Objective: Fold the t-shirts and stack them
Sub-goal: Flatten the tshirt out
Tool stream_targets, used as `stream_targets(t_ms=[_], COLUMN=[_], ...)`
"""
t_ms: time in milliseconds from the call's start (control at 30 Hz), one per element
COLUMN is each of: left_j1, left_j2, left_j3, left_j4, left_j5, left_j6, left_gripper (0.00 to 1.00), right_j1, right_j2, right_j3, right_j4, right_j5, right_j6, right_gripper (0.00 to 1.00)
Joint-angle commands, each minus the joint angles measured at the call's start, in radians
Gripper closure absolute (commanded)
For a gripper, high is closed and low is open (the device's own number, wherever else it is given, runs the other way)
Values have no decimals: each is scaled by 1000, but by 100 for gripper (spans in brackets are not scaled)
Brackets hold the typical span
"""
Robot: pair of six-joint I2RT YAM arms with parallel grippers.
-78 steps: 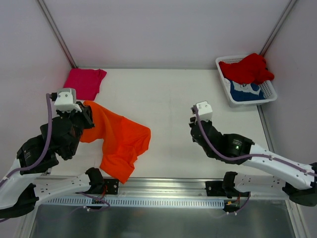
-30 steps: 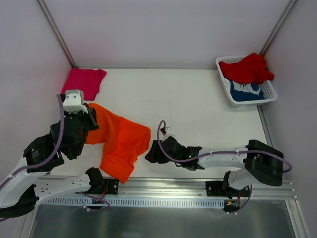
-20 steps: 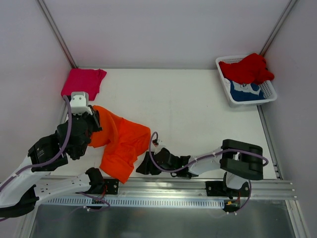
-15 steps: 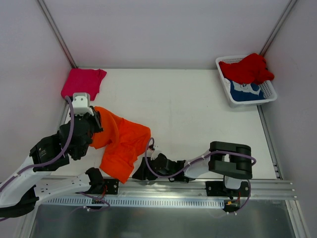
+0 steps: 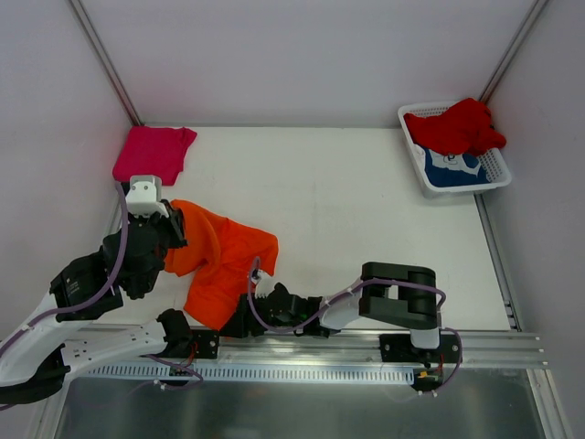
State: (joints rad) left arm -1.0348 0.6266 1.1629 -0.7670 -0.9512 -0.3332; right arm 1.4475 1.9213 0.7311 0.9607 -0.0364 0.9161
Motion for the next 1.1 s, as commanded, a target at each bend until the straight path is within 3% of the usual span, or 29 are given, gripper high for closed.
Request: stream_targets(t_ms=[0, 567, 1067], left_j1=[-5, -5, -5], left_j2=[-10, -21, -34], left_j3=[0, -19, -19], left_j4=[18, 18, 17], left_j5=[-3, -8, -17], left_j6=[0, -9, 11], left_gripper=[100, 100, 100], right_j1=[4, -81, -119], right_j2=[28, -134, 28], right_j3=[31, -177, -84], right_j4=[95, 79, 130], right_j5=[-39, 30, -46], right_j6=[-26, -106, -108], right_gripper=[47, 46, 46])
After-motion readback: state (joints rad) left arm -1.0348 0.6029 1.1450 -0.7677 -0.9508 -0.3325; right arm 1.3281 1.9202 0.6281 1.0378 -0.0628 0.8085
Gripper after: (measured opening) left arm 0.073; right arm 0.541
